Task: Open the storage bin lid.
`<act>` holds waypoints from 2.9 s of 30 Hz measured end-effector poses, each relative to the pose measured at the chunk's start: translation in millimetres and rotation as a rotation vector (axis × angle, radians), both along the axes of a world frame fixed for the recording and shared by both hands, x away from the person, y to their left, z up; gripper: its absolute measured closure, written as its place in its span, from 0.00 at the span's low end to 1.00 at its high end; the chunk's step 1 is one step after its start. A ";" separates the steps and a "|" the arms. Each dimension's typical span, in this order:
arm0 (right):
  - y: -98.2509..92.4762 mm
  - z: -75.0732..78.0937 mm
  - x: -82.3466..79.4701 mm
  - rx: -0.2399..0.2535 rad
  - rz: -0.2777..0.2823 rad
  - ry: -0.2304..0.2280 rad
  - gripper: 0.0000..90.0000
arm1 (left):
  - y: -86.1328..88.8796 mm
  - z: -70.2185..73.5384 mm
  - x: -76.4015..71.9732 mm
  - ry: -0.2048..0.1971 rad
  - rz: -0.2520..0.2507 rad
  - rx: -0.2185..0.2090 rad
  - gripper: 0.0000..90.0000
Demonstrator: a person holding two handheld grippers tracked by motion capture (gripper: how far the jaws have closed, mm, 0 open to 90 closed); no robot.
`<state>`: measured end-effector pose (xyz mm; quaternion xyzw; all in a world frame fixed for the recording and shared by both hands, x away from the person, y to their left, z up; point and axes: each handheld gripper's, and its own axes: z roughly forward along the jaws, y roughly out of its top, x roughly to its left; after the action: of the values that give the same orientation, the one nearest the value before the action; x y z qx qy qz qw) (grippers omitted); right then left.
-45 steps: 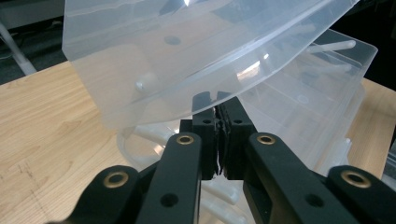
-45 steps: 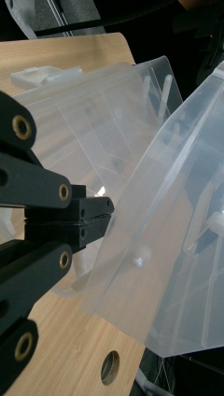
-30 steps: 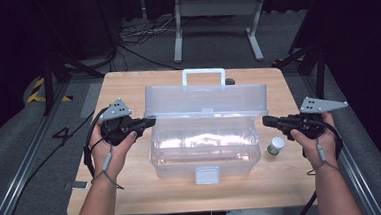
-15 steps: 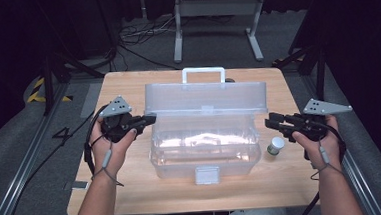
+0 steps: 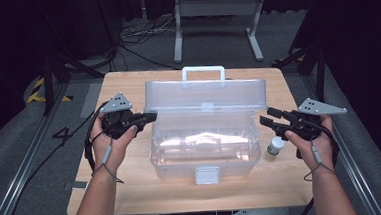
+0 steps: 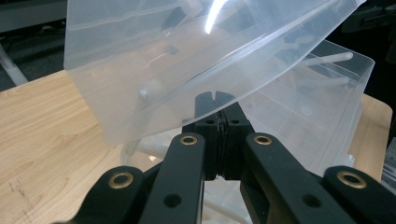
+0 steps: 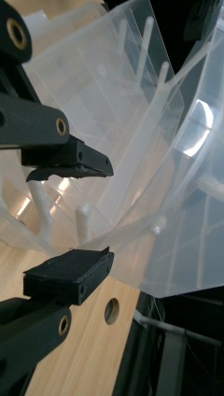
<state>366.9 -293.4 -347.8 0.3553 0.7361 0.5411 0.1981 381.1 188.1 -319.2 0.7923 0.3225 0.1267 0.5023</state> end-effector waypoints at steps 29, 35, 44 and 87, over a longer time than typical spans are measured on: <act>41.6 10.7 22.8 -0.083 -0.223 -0.122 0.57 | -1.2 2.0 8.2 -0.010 -0.021 -0.001 0.98; 48.3 5.9 29.3 -0.076 -0.268 -0.151 0.59 | -1.7 1.6 7.8 -0.010 -0.021 -0.004 0.98; 52.9 3.9 28.5 -0.102 -0.322 -0.196 0.71 | -2.7 1.2 7.5 -0.008 -0.031 -0.001 0.96; 61.6 20.7 47.1 -0.012 -0.449 -0.264 0.81 | 19.9 -12.0 -14.5 0.109 -0.014 0.050 0.81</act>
<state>414.1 -231.8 -327.1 0.4351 0.6095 0.5209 0.4096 366.6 208.0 -331.2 0.8125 0.3406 0.0878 0.4650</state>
